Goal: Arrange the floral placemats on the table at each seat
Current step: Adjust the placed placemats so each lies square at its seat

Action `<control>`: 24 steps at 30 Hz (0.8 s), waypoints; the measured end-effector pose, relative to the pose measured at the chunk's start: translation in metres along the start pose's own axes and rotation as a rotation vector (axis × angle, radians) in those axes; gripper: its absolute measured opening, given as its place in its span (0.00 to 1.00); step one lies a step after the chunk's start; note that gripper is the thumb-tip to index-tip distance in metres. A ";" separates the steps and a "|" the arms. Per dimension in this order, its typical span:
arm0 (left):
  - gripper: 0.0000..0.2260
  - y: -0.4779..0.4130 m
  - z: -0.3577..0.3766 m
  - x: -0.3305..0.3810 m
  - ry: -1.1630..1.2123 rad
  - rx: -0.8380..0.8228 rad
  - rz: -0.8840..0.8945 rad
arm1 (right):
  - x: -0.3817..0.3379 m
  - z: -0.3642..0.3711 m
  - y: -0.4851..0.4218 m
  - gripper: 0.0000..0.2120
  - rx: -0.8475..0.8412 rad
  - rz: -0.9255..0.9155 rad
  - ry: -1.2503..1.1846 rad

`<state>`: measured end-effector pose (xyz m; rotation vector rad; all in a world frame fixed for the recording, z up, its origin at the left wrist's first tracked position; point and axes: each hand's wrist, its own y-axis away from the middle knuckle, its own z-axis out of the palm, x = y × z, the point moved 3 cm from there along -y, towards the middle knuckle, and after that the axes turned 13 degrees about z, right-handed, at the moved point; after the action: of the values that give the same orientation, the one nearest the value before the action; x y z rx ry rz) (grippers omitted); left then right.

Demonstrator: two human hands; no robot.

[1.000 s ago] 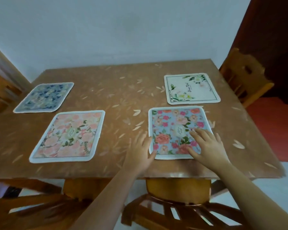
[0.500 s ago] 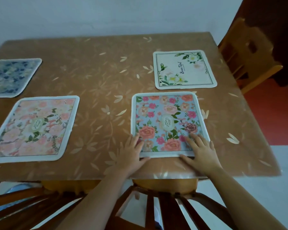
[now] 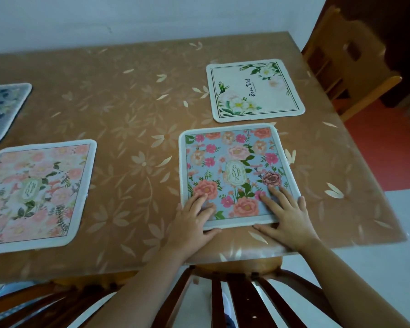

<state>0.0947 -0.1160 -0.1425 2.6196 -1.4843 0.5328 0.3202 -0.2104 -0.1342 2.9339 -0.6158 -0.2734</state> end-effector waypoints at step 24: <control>0.12 -0.005 -0.007 0.017 0.065 0.194 0.051 | 0.014 -0.012 0.002 0.32 0.080 -0.048 -0.100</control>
<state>0.1048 -0.1252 -0.1299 2.6813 -1.5557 0.7975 0.3342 -0.2163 -0.1245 3.0299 -0.5831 -0.4116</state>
